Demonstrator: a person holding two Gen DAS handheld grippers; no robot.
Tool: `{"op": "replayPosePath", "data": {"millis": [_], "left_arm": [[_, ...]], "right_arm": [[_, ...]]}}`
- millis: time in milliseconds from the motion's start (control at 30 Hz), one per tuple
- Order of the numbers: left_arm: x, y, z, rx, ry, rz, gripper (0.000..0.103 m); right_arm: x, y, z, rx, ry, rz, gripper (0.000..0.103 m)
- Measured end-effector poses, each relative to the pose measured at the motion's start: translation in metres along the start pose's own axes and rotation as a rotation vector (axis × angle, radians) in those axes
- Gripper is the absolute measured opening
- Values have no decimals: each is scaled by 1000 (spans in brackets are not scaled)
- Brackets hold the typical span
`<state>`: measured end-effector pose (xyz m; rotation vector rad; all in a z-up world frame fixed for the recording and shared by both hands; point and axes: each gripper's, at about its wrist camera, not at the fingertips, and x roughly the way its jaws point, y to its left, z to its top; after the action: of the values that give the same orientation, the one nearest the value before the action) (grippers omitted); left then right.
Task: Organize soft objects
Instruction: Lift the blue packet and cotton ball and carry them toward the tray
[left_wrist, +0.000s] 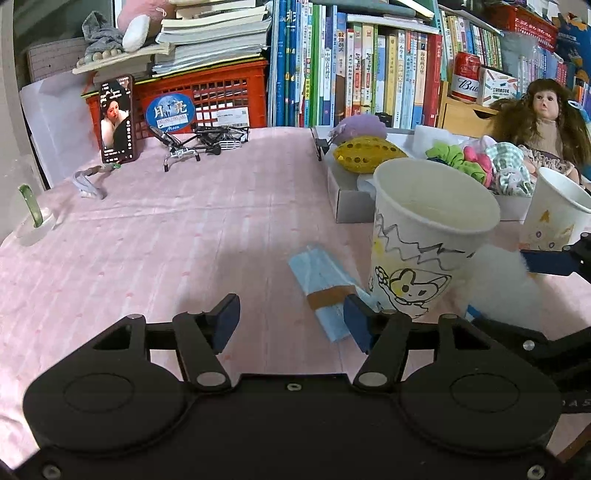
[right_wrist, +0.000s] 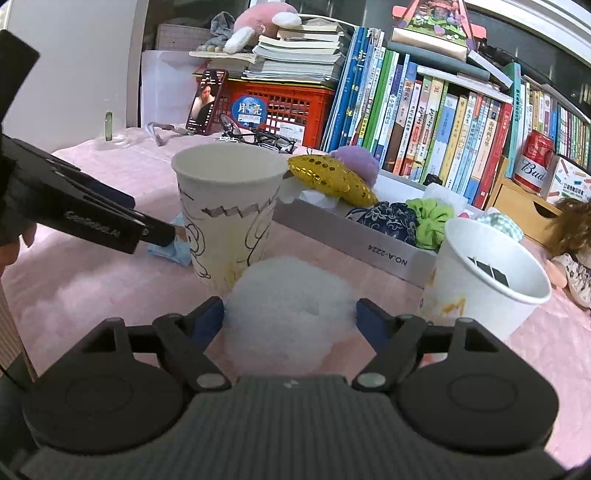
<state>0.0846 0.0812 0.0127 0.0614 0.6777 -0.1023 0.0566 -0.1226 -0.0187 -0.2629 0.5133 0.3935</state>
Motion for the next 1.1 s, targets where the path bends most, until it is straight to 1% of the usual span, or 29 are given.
{"op": "replayPosePath", "data": {"millis": [33,100,133,433,533,700,767,800,833,900,1000,1067,1100], "left_arm": [[-2,-1,-1,9,-7,-1,69],[-4,-4,-2,38,-18,8,77],[-4,-6,-2,48,-19,13,77],[2,-6,-1,-12,-6,-18,78],[3,-8,-1,-26,-15,-16,78],[10,-6,-1,-87,-7,-5,77],[14,-1,-1,-125,14,-30,71],[16,0,-2,-134,25,-44,66],[16,-1,-2,-130,14,-39,51],[14,-3,-2,-106,12,-46,29],[11,-4,-2,-108,17,-65,27],[7,-5,-3,-96,9,-52,26],[4,-6,-3,-90,4,-48,26]], "right_arm": [[0,0,0,2,0,1,86],[0,-1,-1,0,-1,2,86],[0,-1,-1,-1,-1,3,86],[-1,-3,-3,9,-3,5,86],[-1,-3,-3,20,-5,5,86],[1,-1,-5,32,-4,-5,87],[3,0,-6,32,-1,-8,83],[3,0,-7,32,3,-8,78],[4,0,-8,32,3,-13,74],[3,0,-9,33,-2,-17,69],[-3,-4,-10,61,-17,-2,67],[-7,-4,-10,59,-28,-4,63],[-9,-4,-10,56,-35,-8,58]]}}
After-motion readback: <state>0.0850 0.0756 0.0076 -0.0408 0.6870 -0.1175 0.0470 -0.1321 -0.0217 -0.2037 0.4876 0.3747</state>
